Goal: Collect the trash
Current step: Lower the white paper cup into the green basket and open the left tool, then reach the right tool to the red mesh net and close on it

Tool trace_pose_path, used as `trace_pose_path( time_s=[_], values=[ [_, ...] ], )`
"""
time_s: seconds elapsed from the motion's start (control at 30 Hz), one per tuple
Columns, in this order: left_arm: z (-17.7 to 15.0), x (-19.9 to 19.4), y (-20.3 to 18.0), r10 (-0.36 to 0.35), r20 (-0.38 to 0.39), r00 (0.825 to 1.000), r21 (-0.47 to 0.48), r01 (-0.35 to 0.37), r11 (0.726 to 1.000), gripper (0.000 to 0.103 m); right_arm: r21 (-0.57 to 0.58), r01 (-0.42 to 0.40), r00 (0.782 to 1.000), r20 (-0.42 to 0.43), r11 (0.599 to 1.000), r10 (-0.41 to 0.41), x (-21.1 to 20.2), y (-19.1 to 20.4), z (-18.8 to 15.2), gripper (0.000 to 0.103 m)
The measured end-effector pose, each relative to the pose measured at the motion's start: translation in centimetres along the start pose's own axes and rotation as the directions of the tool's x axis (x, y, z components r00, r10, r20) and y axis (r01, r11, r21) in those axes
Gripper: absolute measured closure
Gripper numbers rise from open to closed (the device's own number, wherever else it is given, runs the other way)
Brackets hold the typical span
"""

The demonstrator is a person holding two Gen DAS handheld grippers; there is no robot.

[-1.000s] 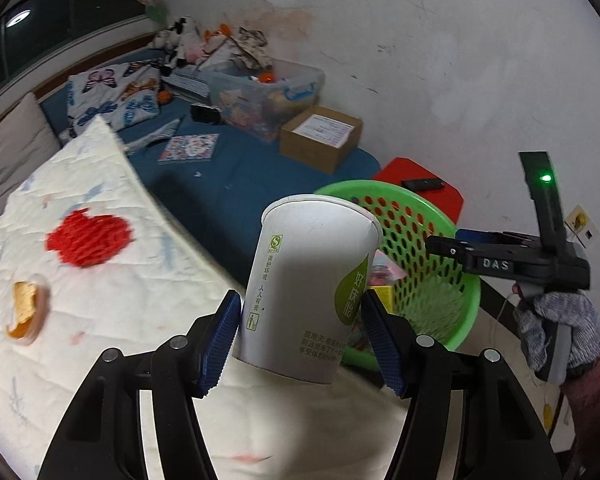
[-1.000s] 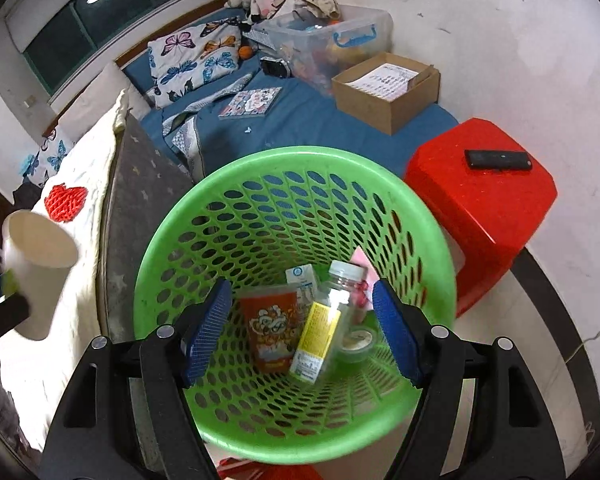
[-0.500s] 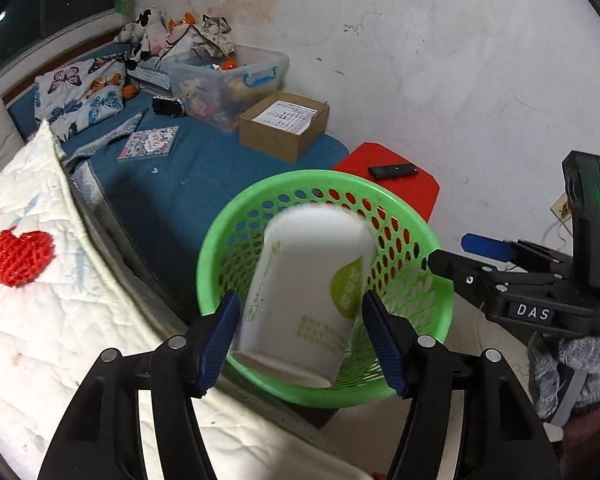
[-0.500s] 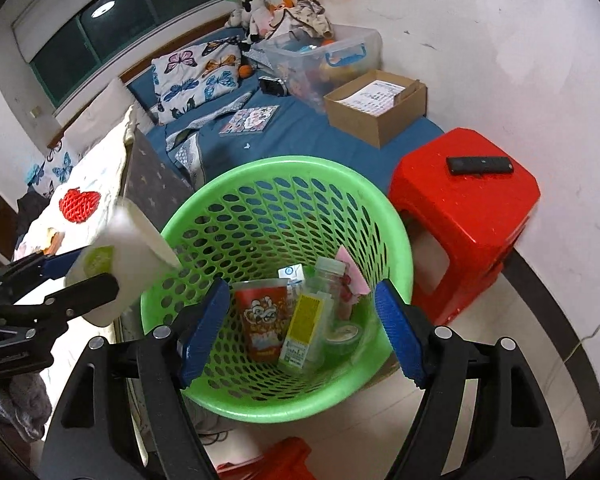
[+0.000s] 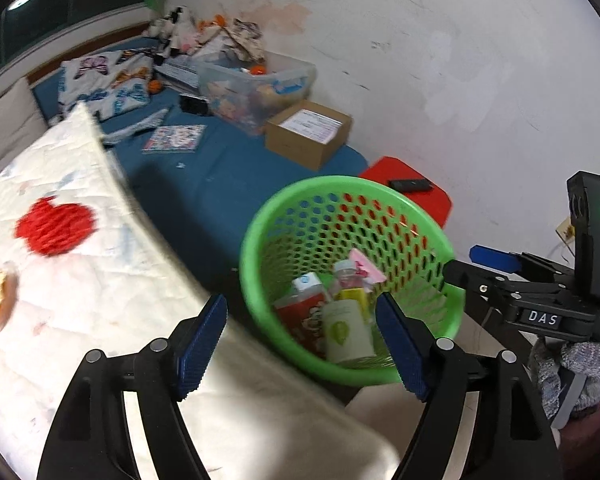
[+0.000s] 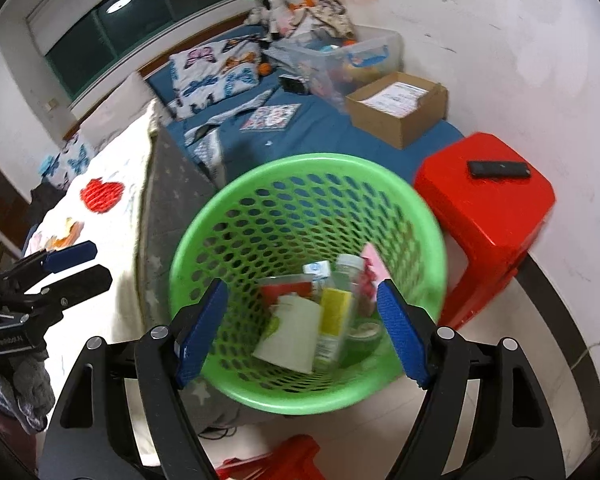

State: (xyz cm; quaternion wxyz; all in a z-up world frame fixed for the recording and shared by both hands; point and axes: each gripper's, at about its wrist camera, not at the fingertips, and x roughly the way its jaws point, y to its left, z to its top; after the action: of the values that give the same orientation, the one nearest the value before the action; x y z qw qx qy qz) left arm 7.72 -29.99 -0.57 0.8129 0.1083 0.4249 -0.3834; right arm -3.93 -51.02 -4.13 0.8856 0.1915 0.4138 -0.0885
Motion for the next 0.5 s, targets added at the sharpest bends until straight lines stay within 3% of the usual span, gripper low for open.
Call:
trace_pose_path(
  time_s=[0.3, 0.5],
  values=[
    [-2.3, -4.4, 6.1, 0.097, 0.042, 0.994, -0.105, -0.093, 0.99, 0.029, -0.122, -0.085, 0.996, -0.01, 0.989, 0.085, 1.4, 6.6, 1.7, 0.021],
    [-3.9, -7.1, 10.6, 0.185, 0.062, 0.981, -0.174, -0.172, 0.97, 0.029, -0.194, -0.143, 0.99, -0.025, 0.971, 0.141, 2.8, 11.3, 2.9, 0.021]
  ],
)
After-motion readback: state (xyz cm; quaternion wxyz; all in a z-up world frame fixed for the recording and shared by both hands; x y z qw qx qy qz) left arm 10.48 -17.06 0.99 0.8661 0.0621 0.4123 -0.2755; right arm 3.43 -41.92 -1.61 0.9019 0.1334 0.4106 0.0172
